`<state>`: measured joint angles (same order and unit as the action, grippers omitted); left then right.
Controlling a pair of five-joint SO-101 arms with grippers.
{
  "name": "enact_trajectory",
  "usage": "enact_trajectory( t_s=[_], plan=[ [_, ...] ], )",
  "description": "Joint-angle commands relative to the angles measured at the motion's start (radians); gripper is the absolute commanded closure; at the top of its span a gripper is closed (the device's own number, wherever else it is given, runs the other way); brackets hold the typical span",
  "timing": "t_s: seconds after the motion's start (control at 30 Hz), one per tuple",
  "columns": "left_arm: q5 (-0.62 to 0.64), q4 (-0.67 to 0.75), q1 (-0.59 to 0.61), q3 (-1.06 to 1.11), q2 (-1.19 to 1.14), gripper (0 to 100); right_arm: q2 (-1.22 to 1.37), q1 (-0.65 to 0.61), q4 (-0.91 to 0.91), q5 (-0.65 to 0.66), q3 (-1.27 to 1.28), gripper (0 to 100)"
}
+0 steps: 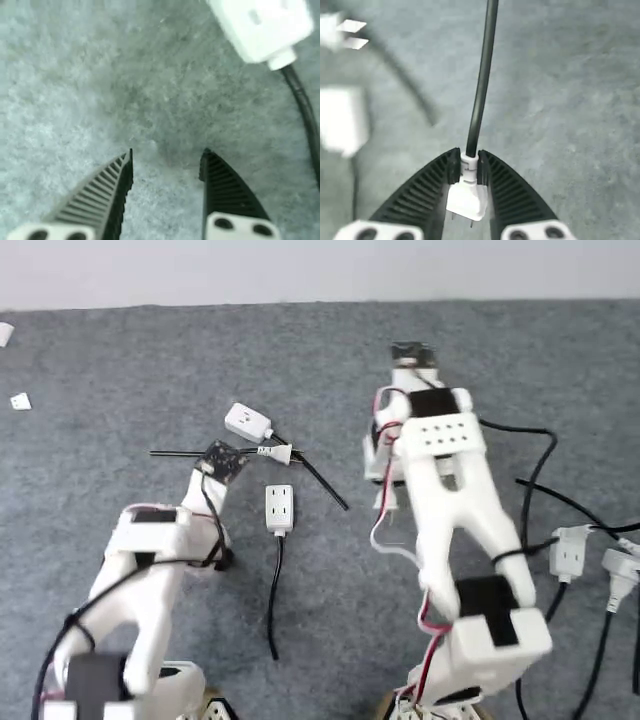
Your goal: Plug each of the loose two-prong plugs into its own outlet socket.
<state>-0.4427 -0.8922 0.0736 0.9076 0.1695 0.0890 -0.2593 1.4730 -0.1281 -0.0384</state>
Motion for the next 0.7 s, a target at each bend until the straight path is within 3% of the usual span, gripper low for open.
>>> enact_trajectory(
  t_s=[0.0, 0.23, 0.43, 0.67],
  plan=[
    [-0.046, -0.117, 0.018, -0.173, -0.126, 79, -0.136, -0.070, 0.085, 0.058, -0.063, 99.0],
    [-0.126, -0.276, 0.011, -0.335, -0.292, 79, -0.323, -0.179, 0.154, 0.118, -0.025, 99.0],
    [-0.178, -0.321, -0.011, -0.364, -0.331, 79, -0.486, -0.352, 0.016, 0.140, 0.170, 99.0],
    [-0.215, -0.322, -0.011, -0.351, -0.322, 79, -0.501, -0.441, -0.211, 0.087, 0.387, 99.0]
  ],
)
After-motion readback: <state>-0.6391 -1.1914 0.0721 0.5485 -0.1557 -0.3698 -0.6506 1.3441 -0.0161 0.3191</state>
